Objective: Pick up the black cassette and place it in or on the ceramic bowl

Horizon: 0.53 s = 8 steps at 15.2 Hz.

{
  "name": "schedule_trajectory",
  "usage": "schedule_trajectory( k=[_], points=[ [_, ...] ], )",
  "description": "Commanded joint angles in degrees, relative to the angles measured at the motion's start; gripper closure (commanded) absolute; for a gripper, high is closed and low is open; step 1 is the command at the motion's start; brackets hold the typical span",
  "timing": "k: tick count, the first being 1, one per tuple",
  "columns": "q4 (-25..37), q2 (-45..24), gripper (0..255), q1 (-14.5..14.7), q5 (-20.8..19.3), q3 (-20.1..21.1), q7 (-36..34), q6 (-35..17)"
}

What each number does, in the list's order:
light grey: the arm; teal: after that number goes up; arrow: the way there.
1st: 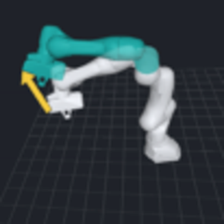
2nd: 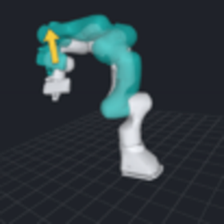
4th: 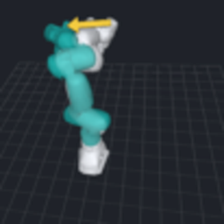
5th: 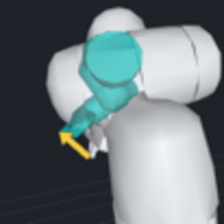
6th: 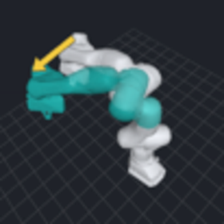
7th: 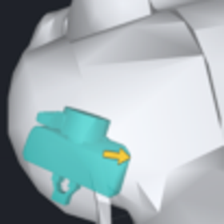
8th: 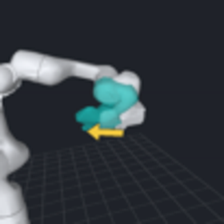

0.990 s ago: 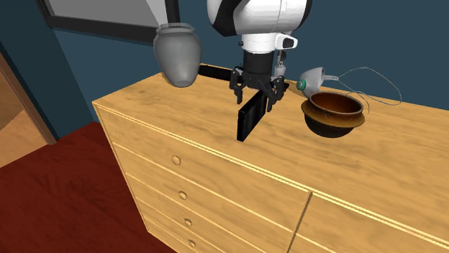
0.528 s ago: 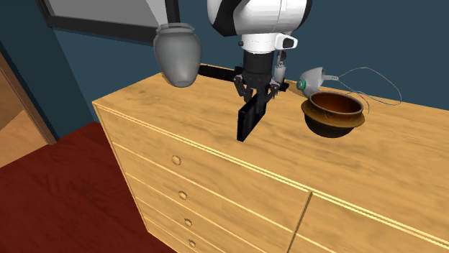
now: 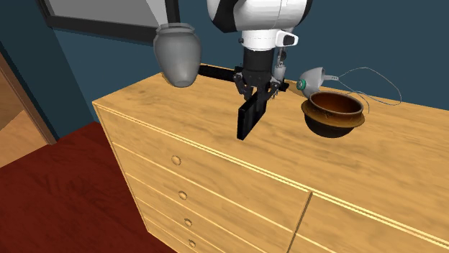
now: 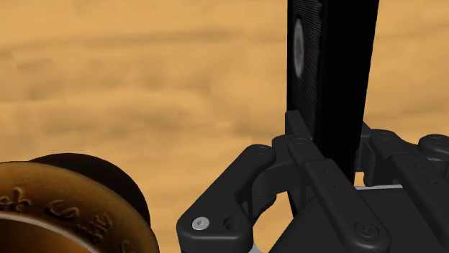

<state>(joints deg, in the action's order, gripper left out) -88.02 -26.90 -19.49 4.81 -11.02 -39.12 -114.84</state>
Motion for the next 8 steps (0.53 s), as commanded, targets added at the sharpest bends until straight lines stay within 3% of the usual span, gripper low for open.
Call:
schedule_trajectory(
  k=[1, 8],
  points=[
    [0.82, 0.35, 255, -0.01, -0.08, -0.05, -0.04, 1.14],
    [4.5, 1.51, 255, -0.05, -0.38, -0.2, -0.23, 5.96]
  ],
)
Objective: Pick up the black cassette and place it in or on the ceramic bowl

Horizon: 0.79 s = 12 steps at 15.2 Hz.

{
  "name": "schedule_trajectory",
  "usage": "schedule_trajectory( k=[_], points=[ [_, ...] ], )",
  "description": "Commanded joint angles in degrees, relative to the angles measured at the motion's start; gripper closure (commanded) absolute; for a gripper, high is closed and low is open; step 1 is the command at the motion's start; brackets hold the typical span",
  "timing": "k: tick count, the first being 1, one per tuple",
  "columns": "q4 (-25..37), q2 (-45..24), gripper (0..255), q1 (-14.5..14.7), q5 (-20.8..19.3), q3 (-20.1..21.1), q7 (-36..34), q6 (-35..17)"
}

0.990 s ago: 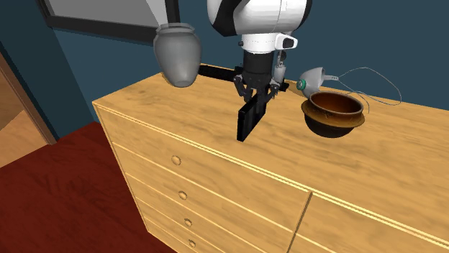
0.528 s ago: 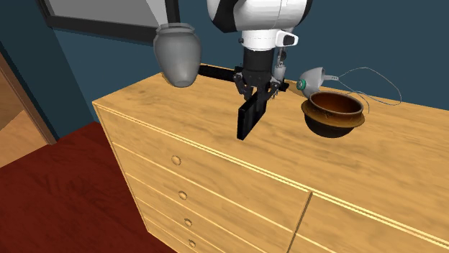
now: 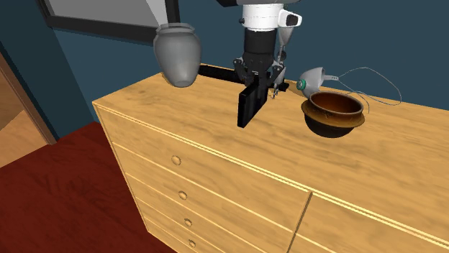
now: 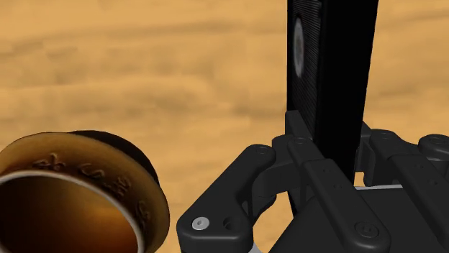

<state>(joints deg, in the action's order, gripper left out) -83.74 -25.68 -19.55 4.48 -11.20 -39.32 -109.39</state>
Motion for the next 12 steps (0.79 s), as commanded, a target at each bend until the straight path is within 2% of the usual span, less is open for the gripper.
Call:
schedule_trajectory(
  k=[1, 12],
  points=[
    [0.78, 0.44, 255, 0.0, -0.09, -0.05, -0.05, 1.2],
    [8.75, 0.78, 255, -0.32, -0.24, -0.19, -0.21, 9.5]
  ],
)
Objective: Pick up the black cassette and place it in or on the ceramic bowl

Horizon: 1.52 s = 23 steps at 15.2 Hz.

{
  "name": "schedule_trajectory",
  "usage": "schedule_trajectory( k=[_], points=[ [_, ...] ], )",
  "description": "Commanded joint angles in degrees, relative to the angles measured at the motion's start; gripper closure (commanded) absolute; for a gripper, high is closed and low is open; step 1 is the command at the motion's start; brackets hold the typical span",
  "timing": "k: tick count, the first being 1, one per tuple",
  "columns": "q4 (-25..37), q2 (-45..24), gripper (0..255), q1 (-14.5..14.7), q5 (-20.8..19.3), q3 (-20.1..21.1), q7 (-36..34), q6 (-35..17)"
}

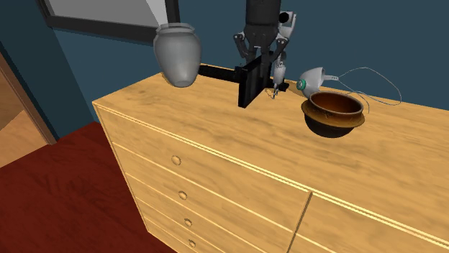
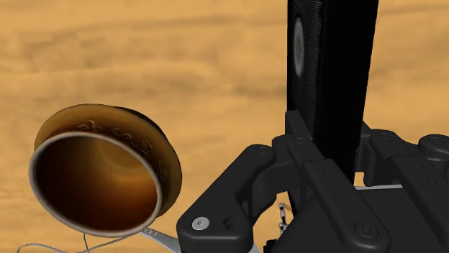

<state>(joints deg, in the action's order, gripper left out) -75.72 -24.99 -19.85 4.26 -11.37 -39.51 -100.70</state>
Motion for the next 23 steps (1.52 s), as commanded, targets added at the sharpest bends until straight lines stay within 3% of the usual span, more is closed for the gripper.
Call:
schedule_trajectory(
  k=[1, 11, 17, 23],
  points=[
    [1.6, 0.02, 255, -0.08, -0.01, -0.03, -0.02, 1.61],
    [11.53, -1.66, 255, -0.77, 0.26, -0.06, -0.06, 9.86],
    [5.9, 2.74, 255, -5.11, 0.26, -2.07, 6.61, 8.66],
    [4.19, 4.6, 255, -9.93, 0.67, -4.25, 13.63, 8.89]
  ],
)
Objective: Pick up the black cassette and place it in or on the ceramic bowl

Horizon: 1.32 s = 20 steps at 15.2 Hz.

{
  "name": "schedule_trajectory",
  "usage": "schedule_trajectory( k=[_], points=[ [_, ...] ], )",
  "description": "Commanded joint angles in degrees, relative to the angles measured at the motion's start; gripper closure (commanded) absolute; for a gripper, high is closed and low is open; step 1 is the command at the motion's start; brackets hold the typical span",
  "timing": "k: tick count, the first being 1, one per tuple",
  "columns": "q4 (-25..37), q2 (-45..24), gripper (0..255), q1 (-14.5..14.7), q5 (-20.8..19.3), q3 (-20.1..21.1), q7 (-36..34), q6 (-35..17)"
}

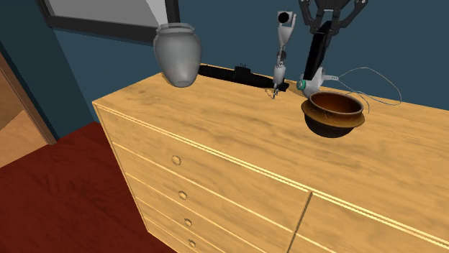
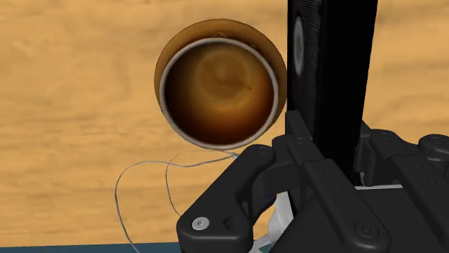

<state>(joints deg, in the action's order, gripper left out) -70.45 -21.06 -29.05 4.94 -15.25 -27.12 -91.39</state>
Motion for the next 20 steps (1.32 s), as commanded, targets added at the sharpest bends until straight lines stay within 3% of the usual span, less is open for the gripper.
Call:
schedule_trajectory(
  k=[1, 5, 20],
  points=[
    [-1.02, 0.75, 255, -1.59, 0.1, -0.74, 2.43, -0.26],
    [0.21, 0.37, 255, -5.24, 0.75, -2.2, 7.35, 0.7],
    [-14.02, 2.15, 255, -4.12, 0.31, -2.01, 7.36, -11.77]
  ],
)
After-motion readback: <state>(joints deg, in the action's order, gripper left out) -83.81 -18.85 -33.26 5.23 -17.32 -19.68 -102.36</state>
